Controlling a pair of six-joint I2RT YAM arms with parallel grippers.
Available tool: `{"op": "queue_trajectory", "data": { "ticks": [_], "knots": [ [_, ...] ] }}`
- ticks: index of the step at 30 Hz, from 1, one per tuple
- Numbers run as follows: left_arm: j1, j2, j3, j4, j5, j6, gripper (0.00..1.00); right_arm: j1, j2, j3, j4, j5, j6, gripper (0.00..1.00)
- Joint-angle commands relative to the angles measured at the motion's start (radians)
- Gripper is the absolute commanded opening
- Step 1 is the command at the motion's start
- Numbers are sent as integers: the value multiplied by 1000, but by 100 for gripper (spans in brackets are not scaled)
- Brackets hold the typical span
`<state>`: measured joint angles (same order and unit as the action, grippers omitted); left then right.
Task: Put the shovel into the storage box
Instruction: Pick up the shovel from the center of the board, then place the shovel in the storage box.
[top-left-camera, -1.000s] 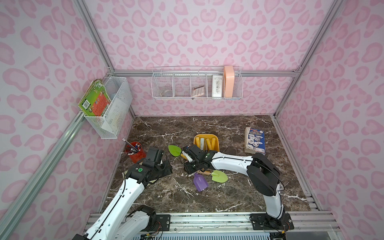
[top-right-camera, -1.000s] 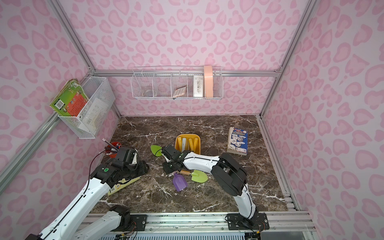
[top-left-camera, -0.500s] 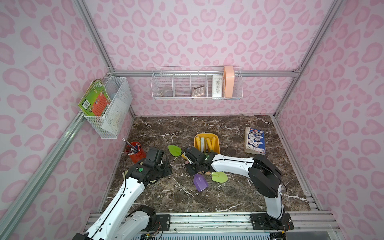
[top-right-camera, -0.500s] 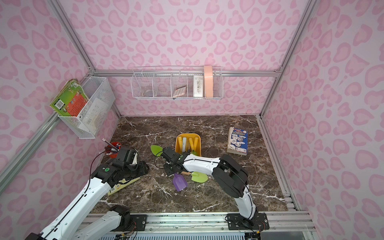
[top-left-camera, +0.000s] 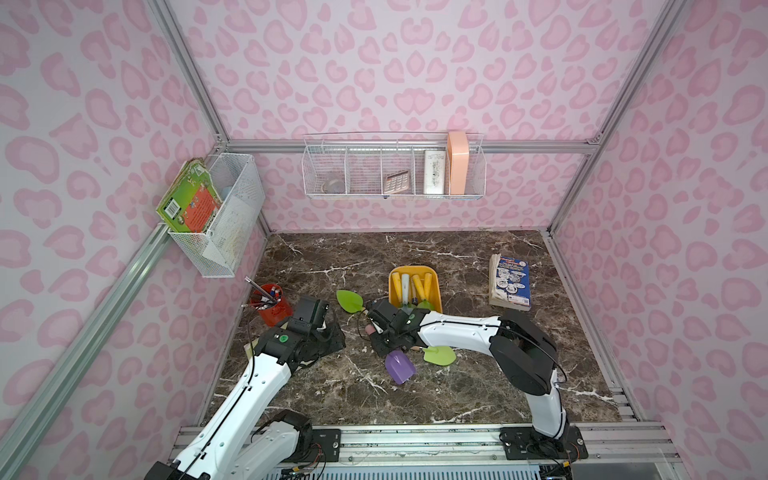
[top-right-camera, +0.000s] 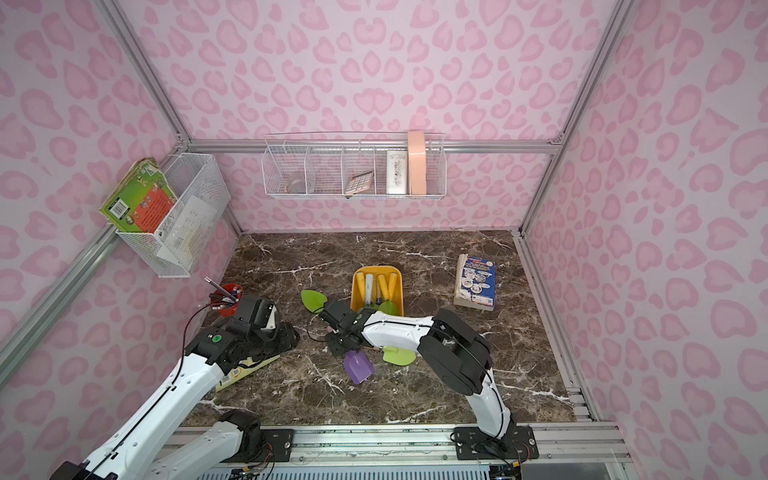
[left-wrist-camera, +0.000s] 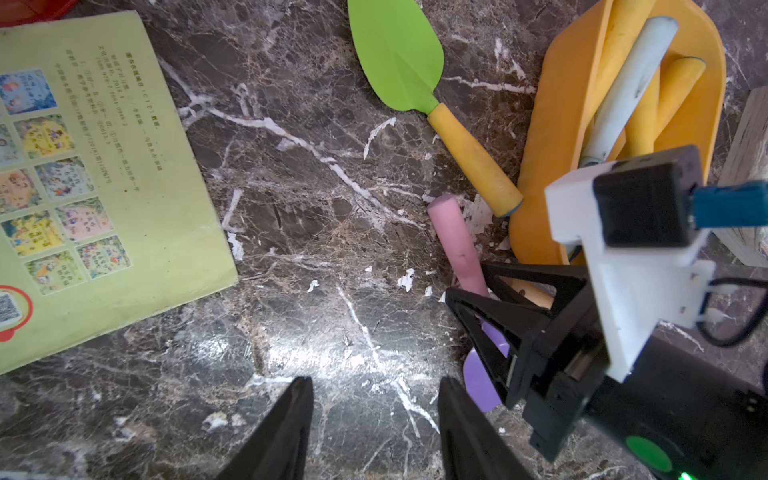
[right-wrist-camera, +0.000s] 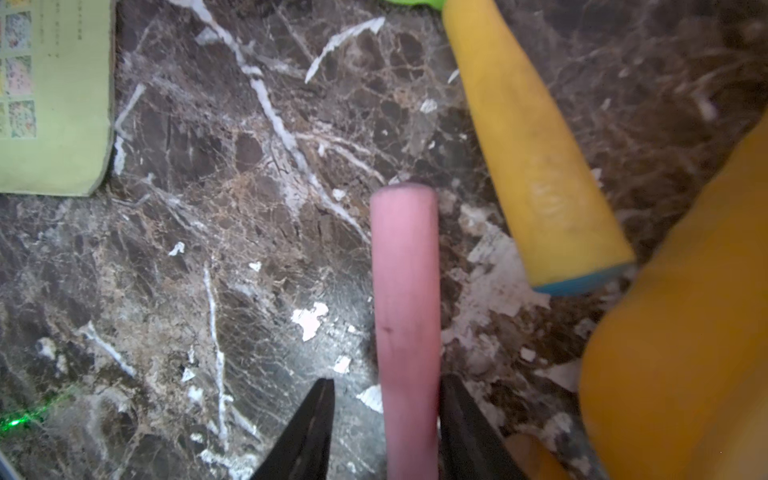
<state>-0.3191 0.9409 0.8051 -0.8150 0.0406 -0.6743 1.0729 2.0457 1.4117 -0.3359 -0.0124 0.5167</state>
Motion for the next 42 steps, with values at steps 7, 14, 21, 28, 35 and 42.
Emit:
{"op": "queue_trajectory", "data": {
  "ticks": [7, 14, 21, 28, 35, 42],
  "knots": [
    [0, -5, -6, 3, 9, -2, 54, 7, 21, 7, -20, 6, 4, 38],
    [0, -3, -6, 8, 8, -8, 54, 7, 26, 18, -31, 7, -1, 25],
    [1, -1, 6, 10, 28, -11, 54, -3, -52, -3, -6, -13, -1, 13],
    [1, -4, 29, 6, 51, -10, 54, -50, -170, -42, 35, -76, 15, 12],
    [0, 14, 10, 26, 82, -22, 54, -135, -263, -42, 39, -94, 25, 13],
    [0, 21, -14, 43, 106, -33, 53, -272, -272, -23, 13, -44, 25, 14]
  ]
}}
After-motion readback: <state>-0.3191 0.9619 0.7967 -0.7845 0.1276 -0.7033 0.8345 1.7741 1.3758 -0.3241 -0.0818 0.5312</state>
